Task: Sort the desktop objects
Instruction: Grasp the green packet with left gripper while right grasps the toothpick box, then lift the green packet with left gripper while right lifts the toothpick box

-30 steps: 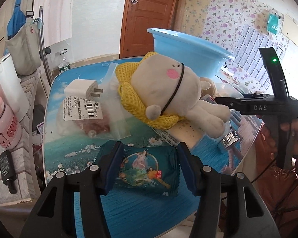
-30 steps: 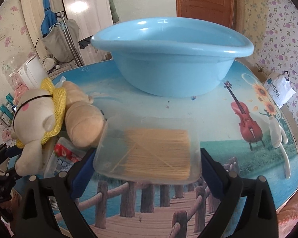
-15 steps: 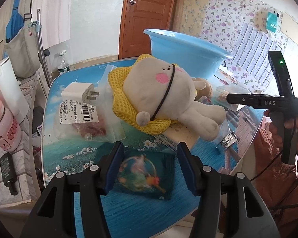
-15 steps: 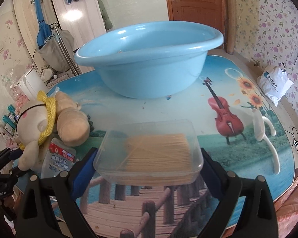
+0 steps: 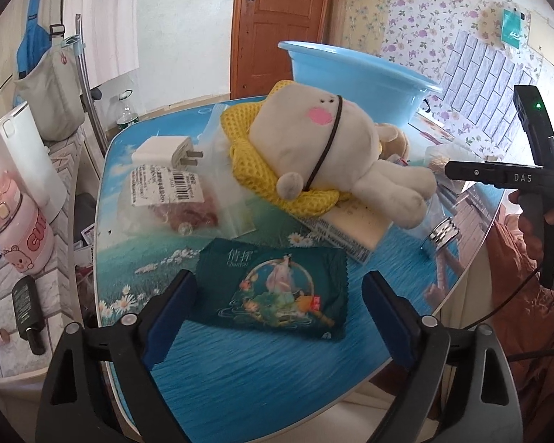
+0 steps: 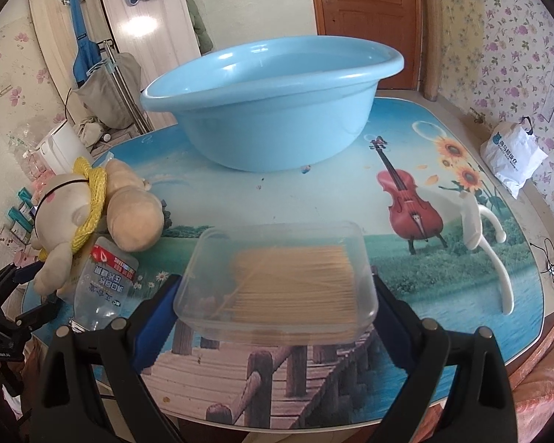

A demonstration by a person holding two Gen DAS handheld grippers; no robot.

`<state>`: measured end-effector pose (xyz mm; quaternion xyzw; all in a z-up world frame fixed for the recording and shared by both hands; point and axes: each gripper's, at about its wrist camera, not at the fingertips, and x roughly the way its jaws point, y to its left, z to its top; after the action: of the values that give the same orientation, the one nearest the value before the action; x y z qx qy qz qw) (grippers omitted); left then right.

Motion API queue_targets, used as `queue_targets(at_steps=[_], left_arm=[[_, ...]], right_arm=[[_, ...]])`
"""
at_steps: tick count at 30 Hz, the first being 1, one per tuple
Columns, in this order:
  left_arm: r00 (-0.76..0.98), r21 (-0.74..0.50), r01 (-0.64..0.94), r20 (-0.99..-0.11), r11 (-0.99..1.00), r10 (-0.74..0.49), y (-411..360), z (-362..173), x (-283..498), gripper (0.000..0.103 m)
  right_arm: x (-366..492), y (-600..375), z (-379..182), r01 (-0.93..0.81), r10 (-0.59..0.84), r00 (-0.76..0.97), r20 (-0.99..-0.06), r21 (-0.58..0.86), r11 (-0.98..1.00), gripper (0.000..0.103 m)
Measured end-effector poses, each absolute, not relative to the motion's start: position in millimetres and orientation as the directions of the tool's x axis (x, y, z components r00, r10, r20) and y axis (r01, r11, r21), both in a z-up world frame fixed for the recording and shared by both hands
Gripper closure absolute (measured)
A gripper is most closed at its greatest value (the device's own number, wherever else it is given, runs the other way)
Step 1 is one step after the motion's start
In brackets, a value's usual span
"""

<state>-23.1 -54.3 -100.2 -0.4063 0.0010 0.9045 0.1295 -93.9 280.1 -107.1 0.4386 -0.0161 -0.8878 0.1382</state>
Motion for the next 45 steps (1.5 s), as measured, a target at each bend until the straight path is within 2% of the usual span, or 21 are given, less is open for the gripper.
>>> queue_targets(at_steps=[7,8,9,10,13,14,19,28,29,30,33,45], left_arm=[[-0.657,-0.105,-0.227,-0.717,-0.968,0.232,-57.1,-102.0,-22.3,0.01],[-0.66,-0.096,-0.226,-0.717,-0.97,0.224,-56.2,-101.9,-22.1,0.015],[-0.666,-0.08,-0.22,-0.716,-0.972,0.21,-55.5,-101.1,-21.8,0.03],[-0.668,-0.09,-0.221,-0.712,-0.971,0.218,-56.6,-99.6,-21.9,0.035],[-0.66,-0.122,-0.23,-0.71,-0.966,0.247,-59.9,-98.5,-23.0,0.04],[-0.662,-0.116,-0.233,-0.709,-0.966,0.244,-59.6,-97.9,-22.5,0.049],[-0.658,-0.144,-0.229,-0.706,-0.963,0.262,-59.9,-97.2,-24.5,0.051],[-0.69,-0.166,-0.218,-0.671,-0.962,0.272,-66.1,-81.9,-21.8,0.052],[-0.695,-0.163,-0.214,-0.668,-0.963,0.267,-66.7,-79.5,-21.5,0.059],[-0.701,-0.158,-0.208,-0.664,-0.965,0.259,-67.8,-77.5,-21.2,0.076],[-0.704,-0.189,-0.196,-0.656,-0.962,0.272,-73.5,-73.0,-21.9,0.076],[-0.678,-0.18,-0.2,-0.685,-0.963,0.269,-70.2,-83.7,-24.2,0.074]], right_arm=[[-94.0,275.9,-110.1,0.232,-0.248,-0.57,-0.783,0.136,-0.963,0.007],[-94.1,274.6,-110.7,0.235,-0.245,-0.568,-0.786,0.13,-0.963,0.007],[-93.7,274.5,-111.0,0.237,-0.242,-0.569,-0.786,0.125,-0.964,0.006],[-93.4,272.9,-111.3,0.239,-0.235,-0.57,-0.788,0.114,-0.964,0.006],[-92.9,271.2,-111.9,0.237,-0.225,-0.571,-0.79,0.104,-0.966,0.006],[-92.8,270.1,-112.1,0.236,-0.219,-0.57,-0.792,0.097,-0.967,0.006],[-92.0,265.9,-113.6,0.24,-0.192,-0.575,-0.795,0.06,-0.969,0.006],[-93.2,276.0,-110.1,0.234,-0.229,-0.578,-0.783,0.11,-0.966,0.007],[-93.0,276.9,-108.9,0.234,-0.234,-0.58,-0.78,0.115,-0.965,0.007],[-93.0,277.3,-107.5,0.236,-0.239,-0.581,-0.778,0.12,-0.964,0.007],[-91.1,278.0,-103.8,0.242,-0.25,-0.588,-0.769,0.128,-0.962,0.008],[-89.3,280.5,-106.3,0.249,-0.263,-0.581,-0.77,0.139,-0.958,0.008]])
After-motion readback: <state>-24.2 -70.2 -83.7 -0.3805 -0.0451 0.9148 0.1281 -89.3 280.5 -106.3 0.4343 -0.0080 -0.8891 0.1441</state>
